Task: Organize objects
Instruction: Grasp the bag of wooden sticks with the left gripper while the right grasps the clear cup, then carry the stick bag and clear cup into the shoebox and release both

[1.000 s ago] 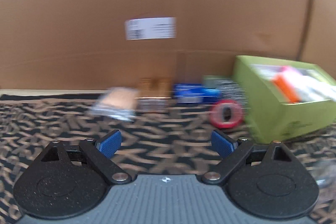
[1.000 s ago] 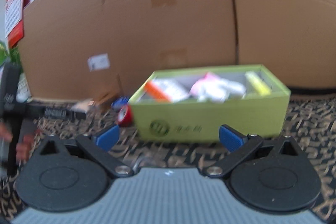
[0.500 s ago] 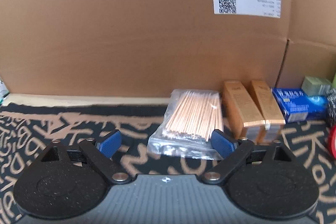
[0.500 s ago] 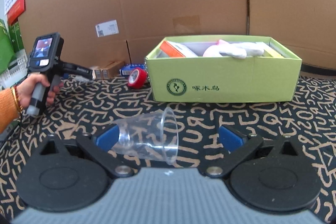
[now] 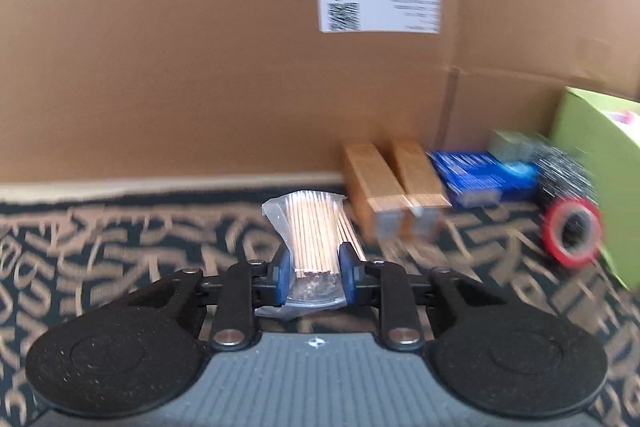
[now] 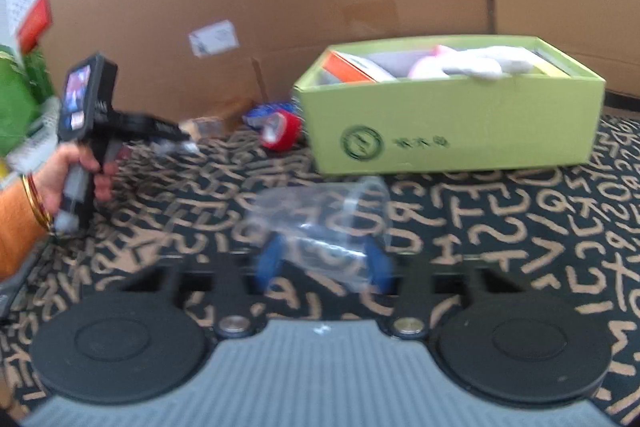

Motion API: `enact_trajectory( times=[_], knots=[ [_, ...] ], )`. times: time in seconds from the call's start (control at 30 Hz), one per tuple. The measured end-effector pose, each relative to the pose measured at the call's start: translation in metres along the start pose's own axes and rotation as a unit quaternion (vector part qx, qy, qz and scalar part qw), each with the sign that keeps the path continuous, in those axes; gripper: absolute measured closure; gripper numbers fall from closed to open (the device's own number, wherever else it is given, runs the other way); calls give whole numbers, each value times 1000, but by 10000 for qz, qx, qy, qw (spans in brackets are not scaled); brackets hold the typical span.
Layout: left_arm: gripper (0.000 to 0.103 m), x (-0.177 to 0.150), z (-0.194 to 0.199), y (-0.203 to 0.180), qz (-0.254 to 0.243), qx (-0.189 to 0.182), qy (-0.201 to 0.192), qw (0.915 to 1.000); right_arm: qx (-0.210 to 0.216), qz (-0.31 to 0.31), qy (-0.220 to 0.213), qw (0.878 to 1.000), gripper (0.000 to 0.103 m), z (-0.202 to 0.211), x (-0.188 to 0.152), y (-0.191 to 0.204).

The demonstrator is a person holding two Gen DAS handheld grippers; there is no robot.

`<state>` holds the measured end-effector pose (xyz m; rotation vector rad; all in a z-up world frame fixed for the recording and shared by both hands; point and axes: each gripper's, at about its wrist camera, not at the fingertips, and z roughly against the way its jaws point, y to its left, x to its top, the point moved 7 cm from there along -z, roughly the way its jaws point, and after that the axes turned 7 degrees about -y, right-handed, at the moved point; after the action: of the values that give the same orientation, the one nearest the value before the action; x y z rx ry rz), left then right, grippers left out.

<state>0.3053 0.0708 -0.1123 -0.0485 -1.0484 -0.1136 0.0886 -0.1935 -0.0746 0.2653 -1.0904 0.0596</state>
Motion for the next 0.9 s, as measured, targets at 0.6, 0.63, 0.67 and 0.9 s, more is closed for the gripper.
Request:
enact_trajectory(
  times=[0.6, 0.63, 0.67, 0.9],
  knots=[
    [29, -76, 135, -59, 93, -391, 97, 9991, 1005, 354, -4, 9943, 40, 55, -26, 28],
    [29, -75, 133, -59, 71, -330, 100, 9994, 896, 385, -76, 9952, 40, 55, -23, 22],
    [29, -74, 130, -58, 71, -262, 123, 9996, 749, 469, -143, 9960, 40, 53, -20, 18],
    [26, -68, 102, -62, 366, -63, 251, 9990, 595, 882, 6, 9943, 50, 12, -15, 25]
  ],
)
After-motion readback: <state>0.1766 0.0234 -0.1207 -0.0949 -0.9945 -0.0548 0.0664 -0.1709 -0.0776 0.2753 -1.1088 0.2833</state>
